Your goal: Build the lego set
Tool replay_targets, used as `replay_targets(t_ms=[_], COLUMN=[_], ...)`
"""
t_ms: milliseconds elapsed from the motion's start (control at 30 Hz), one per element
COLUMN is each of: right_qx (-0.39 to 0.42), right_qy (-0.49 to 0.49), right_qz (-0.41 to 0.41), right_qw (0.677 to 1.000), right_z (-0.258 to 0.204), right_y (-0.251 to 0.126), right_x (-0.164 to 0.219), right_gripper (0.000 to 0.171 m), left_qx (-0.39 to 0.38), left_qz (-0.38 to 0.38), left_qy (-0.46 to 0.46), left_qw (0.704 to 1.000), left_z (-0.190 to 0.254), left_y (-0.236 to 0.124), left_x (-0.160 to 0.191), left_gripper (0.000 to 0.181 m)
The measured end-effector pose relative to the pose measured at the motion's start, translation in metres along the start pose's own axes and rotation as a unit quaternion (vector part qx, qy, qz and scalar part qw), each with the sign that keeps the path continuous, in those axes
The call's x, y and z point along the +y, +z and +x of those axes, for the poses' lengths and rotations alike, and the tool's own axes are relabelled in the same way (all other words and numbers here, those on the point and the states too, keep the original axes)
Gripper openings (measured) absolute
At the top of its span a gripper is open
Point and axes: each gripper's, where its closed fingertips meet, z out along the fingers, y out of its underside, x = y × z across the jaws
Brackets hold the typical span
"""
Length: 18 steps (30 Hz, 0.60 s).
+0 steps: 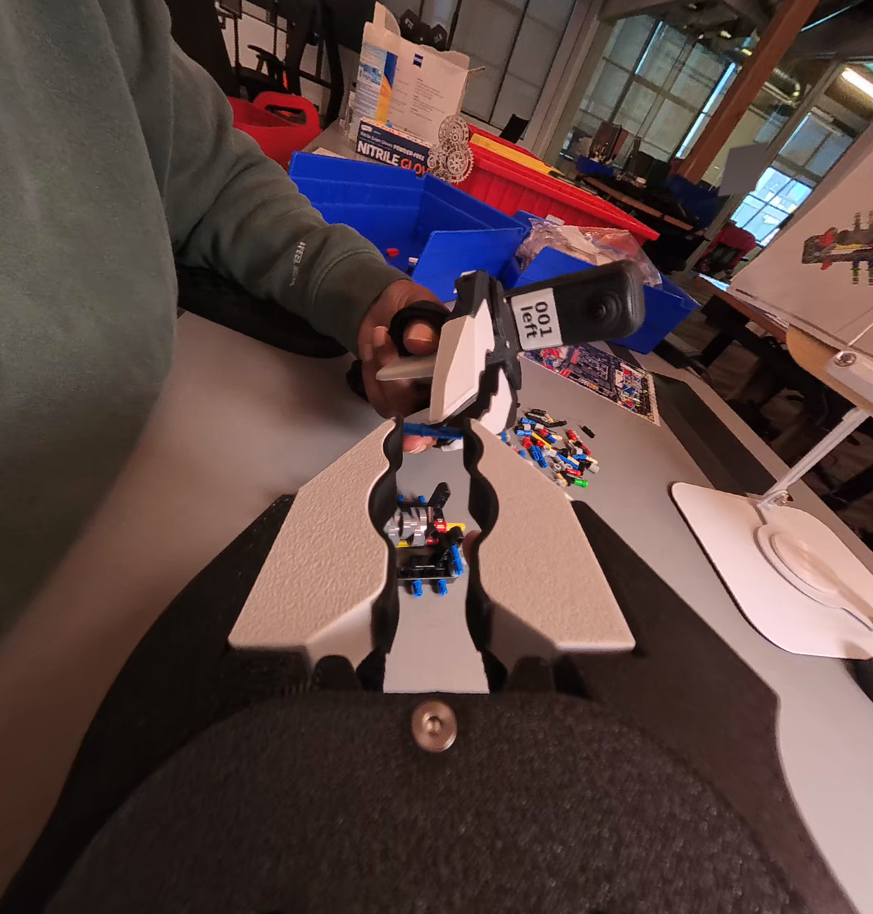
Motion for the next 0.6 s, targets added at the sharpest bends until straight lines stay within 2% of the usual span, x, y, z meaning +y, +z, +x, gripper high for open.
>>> replay_targets(t_ms=[133, 267, 400, 600], right_qx=[0.074, 0.132, 0.22, 0.276], right_qy=[0.02, 0.052, -0.02, -0.077], right_qz=[0.009, 0.018, -0.002, -0.029], right_qw=[0.997, 0.99, 0.975, 0.958], right_z=[0.026, 0.041, 0.053, 0.062], right_y=[-0.003, 0.002, 0.007, 0.005], right_x=[0.0, -0.005, -0.01, -0.009], right_gripper=[0.021, 0.032, 0.022, 0.004], left_qx=[-0.018, -0.044, -0.049, -0.05], left_qz=[0.102, 0.183, 0.23, 0.244], left_qy=[0.038, 0.055, 0.048, 0.036], left_qw=[0.994, 0.981, 0.971, 0.968], left_z=[0.0, 0.0, 0.001, 0.0], left_y=[-0.013, -0.025, -0.025, -0.022], left_x=[-0.03, -0.049, -0.056, -0.056], left_gripper=[0.002, 0.002, 0.002, 0.001])
